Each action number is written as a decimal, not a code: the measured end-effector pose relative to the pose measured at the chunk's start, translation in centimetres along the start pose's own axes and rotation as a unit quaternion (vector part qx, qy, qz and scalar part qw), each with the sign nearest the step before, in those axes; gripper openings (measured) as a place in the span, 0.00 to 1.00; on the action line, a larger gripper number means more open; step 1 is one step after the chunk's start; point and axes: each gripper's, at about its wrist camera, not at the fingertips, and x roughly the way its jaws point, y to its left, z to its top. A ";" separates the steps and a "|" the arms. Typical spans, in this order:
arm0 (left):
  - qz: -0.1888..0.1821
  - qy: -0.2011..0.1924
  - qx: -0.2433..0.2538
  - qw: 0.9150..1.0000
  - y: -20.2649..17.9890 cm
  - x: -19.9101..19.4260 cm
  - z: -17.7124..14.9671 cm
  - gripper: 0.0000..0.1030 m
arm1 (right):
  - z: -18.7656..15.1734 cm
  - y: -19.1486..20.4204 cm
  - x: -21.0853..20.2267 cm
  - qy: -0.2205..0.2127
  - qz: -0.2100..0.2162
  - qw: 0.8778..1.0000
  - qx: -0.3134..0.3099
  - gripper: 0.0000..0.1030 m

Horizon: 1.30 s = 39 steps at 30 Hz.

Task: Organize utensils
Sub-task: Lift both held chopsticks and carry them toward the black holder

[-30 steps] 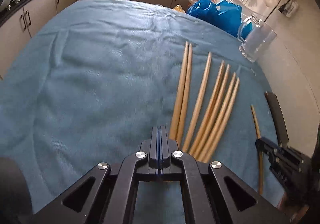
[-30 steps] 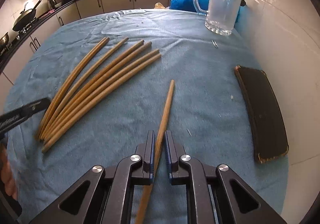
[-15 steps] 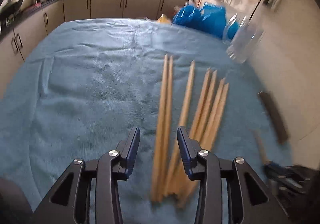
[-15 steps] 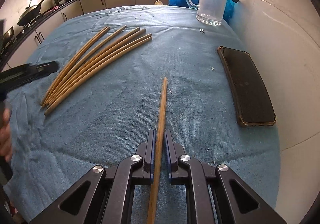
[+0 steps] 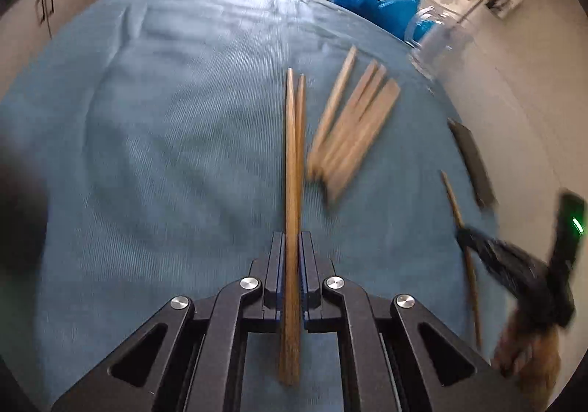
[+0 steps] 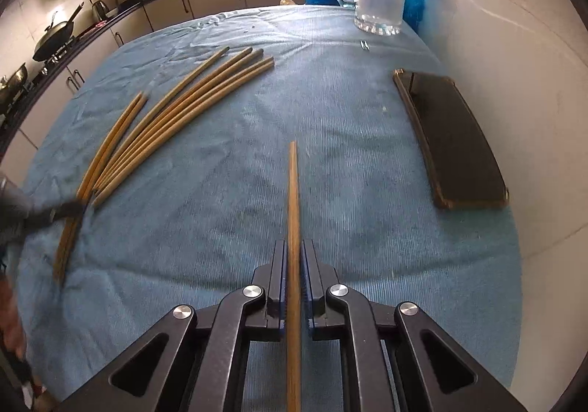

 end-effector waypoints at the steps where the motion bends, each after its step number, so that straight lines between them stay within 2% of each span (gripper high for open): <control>1: -0.008 0.007 -0.004 1.000 0.4 -0.4 -0.8 0.07 | -0.8 -0.2 -0.5 0.005 0.004 1.000 -0.001 0.08; 2: -0.023 0.015 -0.008 1.000 0.9 -1.1 -2.0 0.08 | -1.5 -0.3 -0.9 0.009 0.007 1.000 -0.006 0.08; 3: -0.032 0.019 -0.009 0.999 1.2 -1.8 -3.0 0.15 | -2.0 -0.4 -1.2 0.010 0.008 1.000 -0.012 0.08; 4: -0.032 0.015 -0.007 0.999 1.4 -2.3 -3.3 0.22 | -2.6 -0.4 -1.7 0.009 0.009 1.000 -0.020 0.09; 5: -0.021 0.000 -0.004 1.000 1.6 -3.0 -3.5 0.24 | -3.1 -0.5 -2.0 0.008 0.009 1.000 -0.023 0.09; 6: -0.013 -0.016 0.003 1.000 1.6 -3.5 -3.4 0.25 | -3.3 -0.6 -2.1 0.008 0.010 1.000 -0.024 0.09; 9: -0.014 -0.033 0.019 0.999 1.1 -3.8 -2.5 0.26 | -3.5 -0.8 -2.2 0.008 0.017 1.000 -0.018 0.10; 13: 0.003 -0.035 0.055 0.998 -0.5 -1.5 -0.3 0.26 | -3.5 -0.8 -2.1 0.009 0.018 1.000 -0.007 0.14; 14: 0.006 -0.031 0.060 0.998 -0.7 -0.9 0.1 0.24 | -3.6 -0.8 -2.1 0.008 0.017 1.000 -0.007 0.14; 15: 0.009 -0.025 0.061 0.998 -0.8 0.1 0.5 0.16 | -3.6 -0.7 -2.2 0.007 0.017 1.000 -0.007 0.14; 16: 0.009 -0.025 0.062 0.998 -0.3 0.4 0.5 0.12 | -3.6 -0.7 -2.2 0.005 0.018 1.000 -0.007 0.14; 18: 0.016 -0.036 0.072 0.997 -0.3 0.3 0.5 0.12 | -3.9 -0.9 -2.4 0.004 0.022 1.000 -0.002 0.14; 31: -0.054 -0.055 0.015 0.997 3.1 -1.1 -0.3 0.11 | -4.1 -1.0 -2.4 -0.003 0.030 1.000 -0.008 0.18; 39: 0.017 -0.058 0.074 0.995 0.7 -0.6 -0.6 0.12 | -4.1 -0.5 -2.4 -0.008 0.025 1.000 -0.015 0.21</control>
